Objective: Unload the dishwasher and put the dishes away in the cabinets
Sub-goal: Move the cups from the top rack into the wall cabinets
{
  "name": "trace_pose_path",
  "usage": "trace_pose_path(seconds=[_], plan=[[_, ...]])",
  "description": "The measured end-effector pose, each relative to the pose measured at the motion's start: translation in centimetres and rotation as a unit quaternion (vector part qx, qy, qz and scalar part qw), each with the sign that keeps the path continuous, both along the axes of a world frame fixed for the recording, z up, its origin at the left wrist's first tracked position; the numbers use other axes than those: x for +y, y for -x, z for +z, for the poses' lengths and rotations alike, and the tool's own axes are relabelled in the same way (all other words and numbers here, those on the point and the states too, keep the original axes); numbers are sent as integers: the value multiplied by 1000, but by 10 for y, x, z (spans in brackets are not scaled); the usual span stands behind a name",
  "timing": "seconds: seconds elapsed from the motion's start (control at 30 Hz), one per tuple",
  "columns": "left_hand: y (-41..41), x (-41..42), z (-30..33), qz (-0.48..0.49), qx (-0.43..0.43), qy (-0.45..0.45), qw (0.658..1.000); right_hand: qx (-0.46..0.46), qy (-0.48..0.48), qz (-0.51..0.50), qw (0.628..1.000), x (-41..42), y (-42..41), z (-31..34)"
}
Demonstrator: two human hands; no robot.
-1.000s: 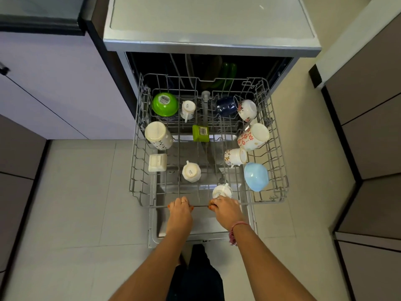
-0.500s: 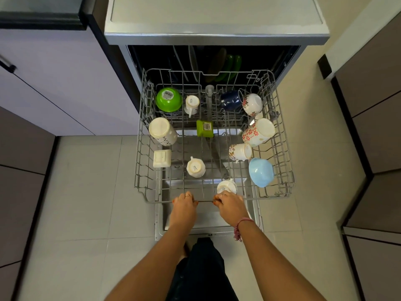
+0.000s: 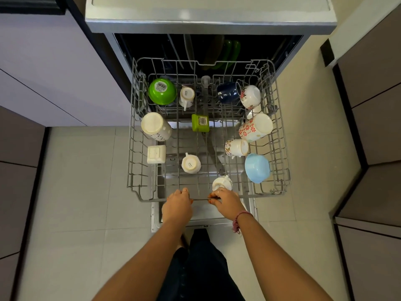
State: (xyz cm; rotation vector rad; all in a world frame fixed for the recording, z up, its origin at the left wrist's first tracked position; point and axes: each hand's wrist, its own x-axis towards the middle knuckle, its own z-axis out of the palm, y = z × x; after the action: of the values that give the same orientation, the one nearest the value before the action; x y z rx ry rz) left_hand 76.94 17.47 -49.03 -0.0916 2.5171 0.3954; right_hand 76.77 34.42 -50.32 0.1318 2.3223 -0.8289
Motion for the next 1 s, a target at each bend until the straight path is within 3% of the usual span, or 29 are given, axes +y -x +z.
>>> trace_pose_path(seconds=[0.37, 0.53, 0.67, 0.77, 0.87, 1.0], plan=[[15, -9, 12, -69, -2, 25, 997, -45, 61, -29, 997, 7, 6, 8], [37, -21, 17, -98, -90, 29, 991, -19, 109, -131, 985, 13, 7, 18], [58, -33, 8, -99, -168, -35, 980, 40, 71, -184, 979, 34, 21, 22], [71, -31, 7, -13, -153, -108, 982, 46, 17, -109, 993, 51, 42, 21], [82, -25, 5, 49, -87, -117, 988, 45, -23, 11, 999, 60, 62, 14], [94, -12, -4, 64, -29, -117, 991, 18, -85, 214, 973, 59, 79, 5]])
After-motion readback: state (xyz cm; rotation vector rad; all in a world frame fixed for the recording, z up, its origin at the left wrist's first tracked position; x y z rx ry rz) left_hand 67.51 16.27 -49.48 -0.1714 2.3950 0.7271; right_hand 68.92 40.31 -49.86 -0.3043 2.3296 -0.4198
